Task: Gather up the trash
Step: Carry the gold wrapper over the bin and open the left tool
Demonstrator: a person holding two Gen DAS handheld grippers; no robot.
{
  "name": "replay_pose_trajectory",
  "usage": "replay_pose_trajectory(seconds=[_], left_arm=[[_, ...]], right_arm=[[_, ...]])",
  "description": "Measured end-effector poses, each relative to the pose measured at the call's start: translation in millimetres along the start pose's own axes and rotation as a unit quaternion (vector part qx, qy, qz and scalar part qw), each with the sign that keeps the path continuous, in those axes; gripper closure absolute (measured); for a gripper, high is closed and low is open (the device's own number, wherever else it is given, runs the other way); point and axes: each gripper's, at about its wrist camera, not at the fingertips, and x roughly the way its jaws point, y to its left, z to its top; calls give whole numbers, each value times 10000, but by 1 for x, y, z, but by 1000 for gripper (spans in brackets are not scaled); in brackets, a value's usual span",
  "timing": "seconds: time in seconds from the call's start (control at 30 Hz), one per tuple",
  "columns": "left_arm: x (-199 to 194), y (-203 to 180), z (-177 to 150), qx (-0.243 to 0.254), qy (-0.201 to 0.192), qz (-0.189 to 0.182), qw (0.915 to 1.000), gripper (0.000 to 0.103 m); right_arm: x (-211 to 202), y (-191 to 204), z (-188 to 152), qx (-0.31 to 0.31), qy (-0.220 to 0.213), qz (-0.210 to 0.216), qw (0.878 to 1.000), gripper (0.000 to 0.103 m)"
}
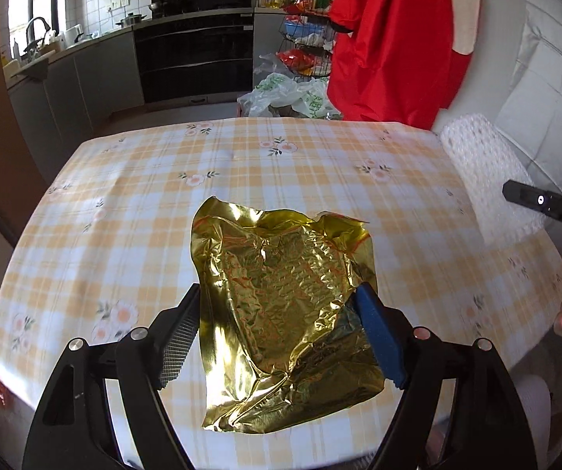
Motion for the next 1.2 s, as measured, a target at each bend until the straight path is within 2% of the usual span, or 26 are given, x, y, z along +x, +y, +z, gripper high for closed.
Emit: replay_pose_trajectory(seconds=[0.23,0.53,0.73,1.07,1.17,1.2], left_arm=[[-69,-12,-38,157,-197,-133,9996,27],[-125,-24,-93,120,-170,-340,9992,26],[-130,-34,-132,-78,154,-645,9978,26],[-102,-55,-174,-166,847,-1108,9901,25],[-91,-57,-180,-183,984,-1250,9871,19],[-86,-56,-182,-232,1044,-1244,9864,14]], right_arm=[[-61,47,-37,-322,-255,108,9991,62],[-116,84,-89,-273,-552,311,9976,62],[-138,94,-117,-123,-602,354,9975,62],[-145,90,-140,-45,-467,259,9986,62],[-144,89,-142,-35,-416,259,9988,62],[-144,89,-144,-43,-398,252,9989,62]])
